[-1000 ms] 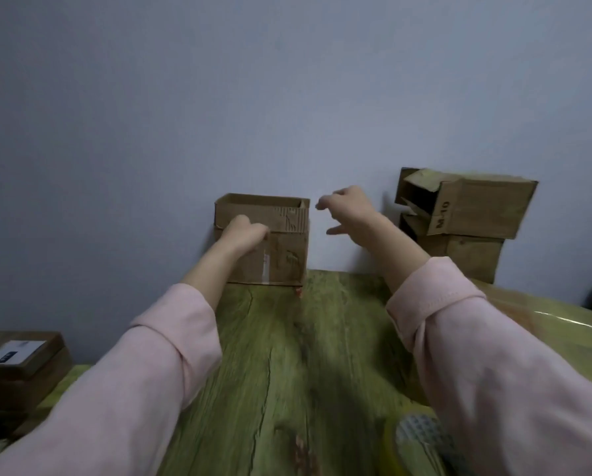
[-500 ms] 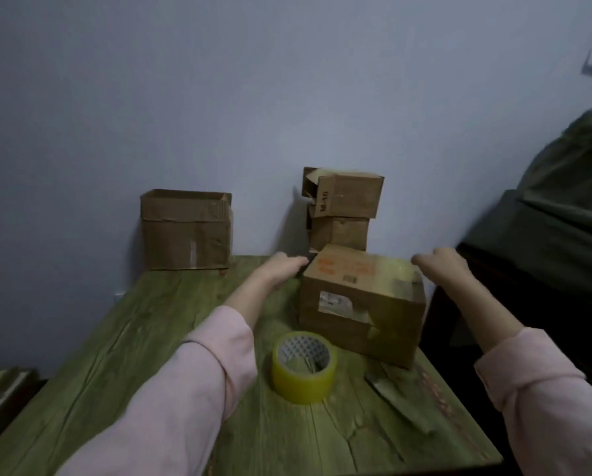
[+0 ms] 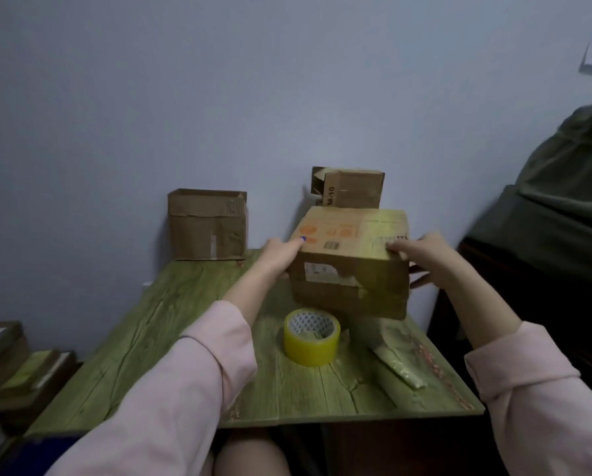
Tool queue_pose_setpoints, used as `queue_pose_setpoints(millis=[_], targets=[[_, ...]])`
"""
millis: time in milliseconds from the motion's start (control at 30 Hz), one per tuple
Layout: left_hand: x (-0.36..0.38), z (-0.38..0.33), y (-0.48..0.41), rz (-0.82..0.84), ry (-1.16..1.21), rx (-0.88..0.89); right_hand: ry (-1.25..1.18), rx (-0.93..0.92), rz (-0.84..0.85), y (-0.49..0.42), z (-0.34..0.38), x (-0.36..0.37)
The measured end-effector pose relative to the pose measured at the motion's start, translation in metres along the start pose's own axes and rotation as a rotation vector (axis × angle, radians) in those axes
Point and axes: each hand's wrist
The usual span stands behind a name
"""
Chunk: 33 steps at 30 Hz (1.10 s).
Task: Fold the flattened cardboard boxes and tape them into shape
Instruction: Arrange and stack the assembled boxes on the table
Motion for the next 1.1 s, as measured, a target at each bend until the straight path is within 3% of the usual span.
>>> queue_pose_setpoints(millis=[267,433,533,833,900,967,1100], targets=[[-0.072,-0.017,0.013,-0.25,0.065,0.158,-0.05,-0.31,-0.042,0.02,0.054,0.029],[-0.108,0.005,0.002,-0.3,0.038,0.202,-0.124,-0.356,-0.025,-0.001,0.055,0.081],[-0.116,0.033,-0.014,-0.272,0.006,0.153,-0.008,-0.362,-0.001,-0.021,0.042,0.117],[-0.113,0.131,-0.054,-0.325,-0.135,-0.113,0.148,-0.249,0.335,-0.083,-0.011,0.181],[-0.109,0.137,-0.061,-0.316,-0.195,-0.14,0.185,-0.251,0.246,-0.095,-0.013,0.176],[-0.104,0.139,-0.068,-0.3,-0.227,-0.139,0.192,-0.251,0.024,-0.11,-0.015,0.165],[-0.096,0.135,-0.078,-0.308,-0.237,-0.113,0.124,-0.059,-0.277,-0.148,-0.023,0.143]])
Point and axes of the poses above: each hand's wrist, its own y-axis away from the middle knuckle, its own x-axis out of the palm, z = x × y, and after that the axes turned 1 degree about z, right-handed
